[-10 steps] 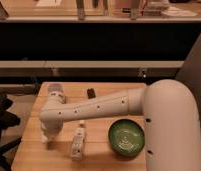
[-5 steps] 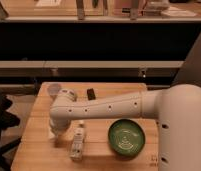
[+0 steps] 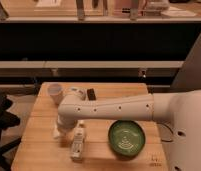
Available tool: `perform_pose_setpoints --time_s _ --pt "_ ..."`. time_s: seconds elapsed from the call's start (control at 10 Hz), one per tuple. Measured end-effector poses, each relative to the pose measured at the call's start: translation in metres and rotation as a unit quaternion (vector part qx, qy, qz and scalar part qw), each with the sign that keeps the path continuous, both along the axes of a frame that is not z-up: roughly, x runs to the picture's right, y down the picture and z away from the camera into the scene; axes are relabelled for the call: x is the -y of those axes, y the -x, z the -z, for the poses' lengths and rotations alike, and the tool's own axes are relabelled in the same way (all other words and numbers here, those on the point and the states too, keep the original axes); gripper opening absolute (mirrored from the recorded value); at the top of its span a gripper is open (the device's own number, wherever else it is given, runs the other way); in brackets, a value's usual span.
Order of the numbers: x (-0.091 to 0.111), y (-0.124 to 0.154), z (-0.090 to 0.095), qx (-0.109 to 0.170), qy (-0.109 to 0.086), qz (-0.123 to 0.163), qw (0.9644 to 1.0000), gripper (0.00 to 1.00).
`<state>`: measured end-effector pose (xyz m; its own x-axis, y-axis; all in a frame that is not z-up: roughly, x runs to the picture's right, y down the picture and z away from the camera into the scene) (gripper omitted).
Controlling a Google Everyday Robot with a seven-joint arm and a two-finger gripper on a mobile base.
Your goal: Place the white sponge in the ceramic bowl
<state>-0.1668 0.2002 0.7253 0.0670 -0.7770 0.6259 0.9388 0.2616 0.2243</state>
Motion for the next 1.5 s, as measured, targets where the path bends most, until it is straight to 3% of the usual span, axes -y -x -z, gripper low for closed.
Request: perform_pose_setpoints --time_s 0.4,0.8,1.1,1.5 --pt "0.013 -0.015 0.006 -0.003 -0.002 -0.012 0.9999 0.03" --pt "0.029 -0.046 0.014 -0.009 0.001 -0.028 0.9996 0.03" --pt "0.037 -0.086 0.018 -0.022 0.004 -0.053 0.9983 0.03" --pt "0.043 -0.113 0.028 -0.024 0.006 -0.071 0.9971 0.03"
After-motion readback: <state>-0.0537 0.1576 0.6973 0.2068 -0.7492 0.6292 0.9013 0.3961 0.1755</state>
